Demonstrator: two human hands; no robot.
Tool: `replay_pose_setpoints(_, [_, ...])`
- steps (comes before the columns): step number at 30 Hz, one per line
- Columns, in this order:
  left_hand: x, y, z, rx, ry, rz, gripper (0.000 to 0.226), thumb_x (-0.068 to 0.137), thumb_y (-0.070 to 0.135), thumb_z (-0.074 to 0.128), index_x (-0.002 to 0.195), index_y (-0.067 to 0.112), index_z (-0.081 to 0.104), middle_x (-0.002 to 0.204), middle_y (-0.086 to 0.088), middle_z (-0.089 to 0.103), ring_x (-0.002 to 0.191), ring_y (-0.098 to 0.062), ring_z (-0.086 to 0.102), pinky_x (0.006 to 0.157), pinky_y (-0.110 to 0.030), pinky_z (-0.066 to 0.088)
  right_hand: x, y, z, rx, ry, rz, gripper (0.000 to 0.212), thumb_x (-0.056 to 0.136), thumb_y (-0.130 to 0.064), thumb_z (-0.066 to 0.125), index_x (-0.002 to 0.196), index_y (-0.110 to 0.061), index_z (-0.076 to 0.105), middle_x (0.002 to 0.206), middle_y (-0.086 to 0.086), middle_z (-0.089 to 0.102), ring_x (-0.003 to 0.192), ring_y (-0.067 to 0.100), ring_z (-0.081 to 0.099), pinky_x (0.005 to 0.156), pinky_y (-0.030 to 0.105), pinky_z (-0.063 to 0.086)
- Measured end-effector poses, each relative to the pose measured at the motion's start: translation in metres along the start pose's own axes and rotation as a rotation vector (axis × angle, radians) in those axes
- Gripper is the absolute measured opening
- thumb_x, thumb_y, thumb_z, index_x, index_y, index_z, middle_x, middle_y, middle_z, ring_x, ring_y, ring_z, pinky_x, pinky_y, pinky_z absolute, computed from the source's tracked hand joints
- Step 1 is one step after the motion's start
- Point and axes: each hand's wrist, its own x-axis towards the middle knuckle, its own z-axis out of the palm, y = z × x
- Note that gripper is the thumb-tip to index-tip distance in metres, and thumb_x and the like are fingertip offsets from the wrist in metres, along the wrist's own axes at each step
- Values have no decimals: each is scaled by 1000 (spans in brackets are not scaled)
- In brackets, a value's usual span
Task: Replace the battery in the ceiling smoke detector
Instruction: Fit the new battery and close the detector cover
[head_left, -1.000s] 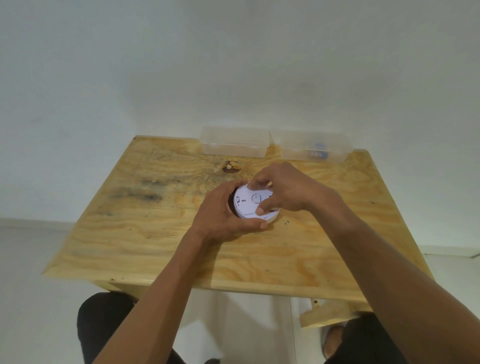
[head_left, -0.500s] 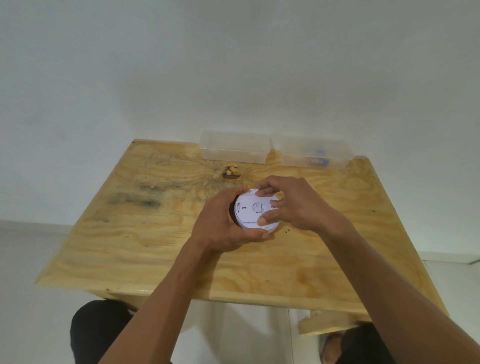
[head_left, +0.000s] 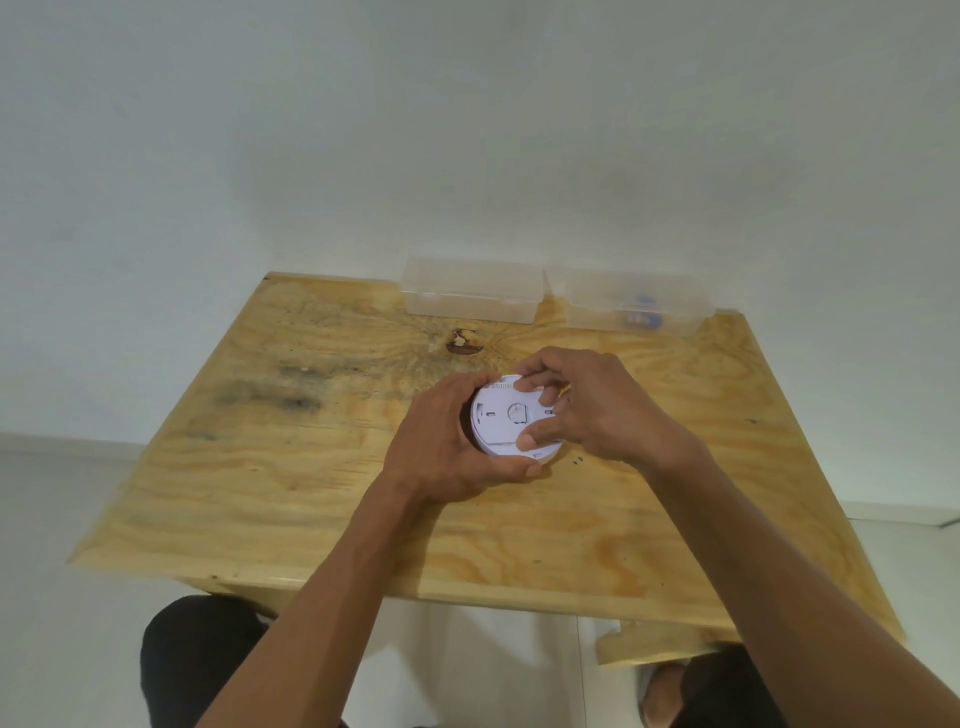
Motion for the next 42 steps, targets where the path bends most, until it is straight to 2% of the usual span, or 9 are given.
replay_pose_setpoints(4, [1, 0, 0, 10, -1, 4, 103, 40, 71, 85, 130, 28, 58, 117, 13, 63, 103, -7, 63, 87, -37, 57, -1, -2, -1, 0, 0, 15, 72, 53, -27, 98, 118, -25, 66, 101, -16, 69, 80, 2, 61, 65, 14, 46])
replay_pose_setpoints(7, [1, 0, -1, 6, 2, 12, 100, 41, 69, 87, 129, 29, 59, 116, 13, 64, 102, -5, 63, 86, -36, 57, 0, -6, -3, -73, -44, 8, 67, 61, -29, 94, 122, -28, 65, 92, -20, 59, 82, 2, 56, 64, 20, 44])
replay_pose_setpoints(10, [1, 0, 0, -18, 6, 26, 90, 43, 63, 90, 123, 35, 61, 113, 15, 66, 100, -5, 65, 84, -39, 57, 3, -8, -4, -135, -141, -39, 63, 73, -31, 87, 131, -25, 62, 102, -15, 52, 89, 6, 54, 74, 24, 46])
replay_pose_setpoints(14, [0, -2, 1, -30, 13, 17, 95, 44, 63, 91, 129, 34, 59, 118, 16, 65, 103, -4, 66, 86, -38, 58, 6, -10, -5, -210, -242, -86, 52, 83, -32, 79, 132, -30, 63, 110, -10, 46, 96, 15, 51, 83, 34, 47])
replay_pose_setpoints(20, [1, -3, 2, -19, 7, 23, 93, 46, 63, 91, 129, 36, 57, 118, 15, 65, 103, -6, 66, 87, -39, 57, 6, -10, -7, -208, -290, -116, 39, 87, -27, 76, 125, -30, 69, 118, -6, 45, 88, 9, 48, 80, 29, 43])
replay_pose_setpoints(28, [1, -1, 1, -23, 7, 23, 95, 45, 65, 88, 130, 33, 58, 120, 12, 66, 103, -8, 66, 89, -40, 57, 6, -10, -8, -196, -315, -120, 33, 88, -28, 75, 120, -30, 72, 122, -6, 45, 95, 19, 51, 78, 30, 44])
replay_pose_setpoints(35, [1, -1, 1, -18, 6, 44, 92, 47, 66, 87, 127, 30, 60, 115, 11, 67, 100, -9, 67, 86, -41, 57, 8, -11, -12, -178, -329, -125, 30, 87, -27, 76, 116, -28, 74, 124, -6, 48, 99, 23, 55, 86, 43, 49])
replay_pose_setpoints(42, [1, -3, 0, -11, -9, 32, 95, 45, 65, 89, 129, 30, 60, 116, 11, 66, 102, -9, 66, 86, -41, 57, 11, -13, -15, -167, -349, -106, 28, 85, -23, 77, 113, -27, 75, 125, -7, 49, 97, 22, 56, 85, 40, 48])
